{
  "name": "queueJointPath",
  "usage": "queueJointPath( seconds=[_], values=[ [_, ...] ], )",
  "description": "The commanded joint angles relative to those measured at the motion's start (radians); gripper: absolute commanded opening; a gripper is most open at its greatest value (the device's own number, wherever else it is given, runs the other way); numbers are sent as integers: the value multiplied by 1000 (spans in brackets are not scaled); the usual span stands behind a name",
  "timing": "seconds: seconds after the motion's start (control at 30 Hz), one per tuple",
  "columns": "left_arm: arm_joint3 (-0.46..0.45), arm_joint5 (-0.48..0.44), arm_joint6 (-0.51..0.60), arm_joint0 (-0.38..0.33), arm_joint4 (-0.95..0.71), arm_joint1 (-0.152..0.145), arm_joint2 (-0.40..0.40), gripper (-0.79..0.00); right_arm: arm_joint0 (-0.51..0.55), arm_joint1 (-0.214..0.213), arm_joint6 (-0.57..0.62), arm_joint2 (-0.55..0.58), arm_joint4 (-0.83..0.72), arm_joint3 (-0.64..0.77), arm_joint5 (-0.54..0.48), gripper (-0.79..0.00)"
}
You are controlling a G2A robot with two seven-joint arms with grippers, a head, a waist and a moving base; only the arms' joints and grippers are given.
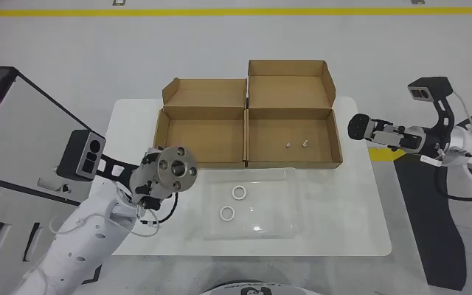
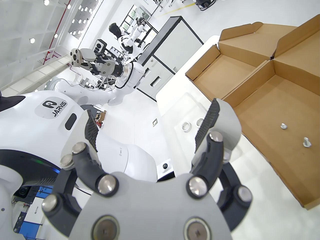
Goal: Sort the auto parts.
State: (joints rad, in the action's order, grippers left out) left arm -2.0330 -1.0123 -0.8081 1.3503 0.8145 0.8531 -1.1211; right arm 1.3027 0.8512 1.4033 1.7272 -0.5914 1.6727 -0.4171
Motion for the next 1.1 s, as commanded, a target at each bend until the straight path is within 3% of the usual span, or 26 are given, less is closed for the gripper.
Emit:
queueJointPath(
  seconds=[0.0, 0.37, 1.07],
  values=[
    [-12, 0, 0, 4, -33, 2, -4, -785, 0, 0, 0, 0, 0, 0, 0, 0],
    [-36, 0, 0, 48, -144, 34, -46, -785, 0, 0, 0, 0, 0, 0, 0, 0],
    [-36, 0, 0, 48, -144, 34, -46, -785, 0, 0, 0, 0, 0, 0, 0, 0]
  ],
)
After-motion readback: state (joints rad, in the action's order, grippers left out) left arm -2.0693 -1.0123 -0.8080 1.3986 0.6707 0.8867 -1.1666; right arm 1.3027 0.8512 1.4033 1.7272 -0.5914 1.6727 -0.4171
